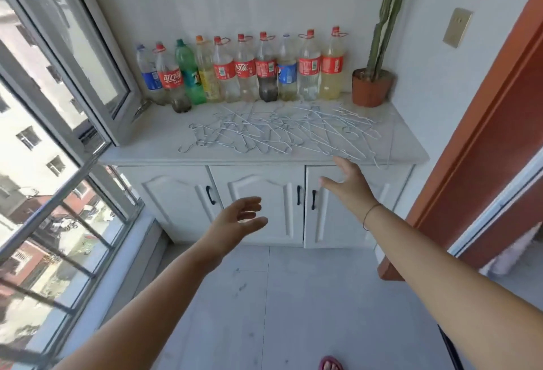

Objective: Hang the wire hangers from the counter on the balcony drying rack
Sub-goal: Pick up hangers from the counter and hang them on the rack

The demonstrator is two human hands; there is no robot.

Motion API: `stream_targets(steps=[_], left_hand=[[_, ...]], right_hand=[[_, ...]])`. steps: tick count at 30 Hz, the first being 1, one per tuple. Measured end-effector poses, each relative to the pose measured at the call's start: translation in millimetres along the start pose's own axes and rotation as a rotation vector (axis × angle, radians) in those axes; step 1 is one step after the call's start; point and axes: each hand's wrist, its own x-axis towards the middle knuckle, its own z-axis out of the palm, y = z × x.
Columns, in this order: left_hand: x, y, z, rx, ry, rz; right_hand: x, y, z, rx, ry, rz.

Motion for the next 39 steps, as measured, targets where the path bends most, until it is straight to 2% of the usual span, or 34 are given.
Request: stream_targets(steps=[9, 19, 30, 39], left_hand=[[146.5, 12.9, 17.9, -0.024, 0.09, -0.053], [290.2, 3.7, 9.2, -0.056, 0.094, -0.104], [453.2, -11.2, -52.7, -0.12, 0.125, -0.207], [508.6, -52.0, -97.1, -0.213, 0.226, -0.376]], right_hand=[[160.5, 28.9, -7.1, -0.021, -0.09, 0.035], [278.2, 65.3, 17.8, 0.019, -0.12, 0.132], [422.9, 60.9, 115.8, 0.047, -0.209, 0.215], [482.0, 67.2, 188.5, 0.055, -0.354, 0.328]])
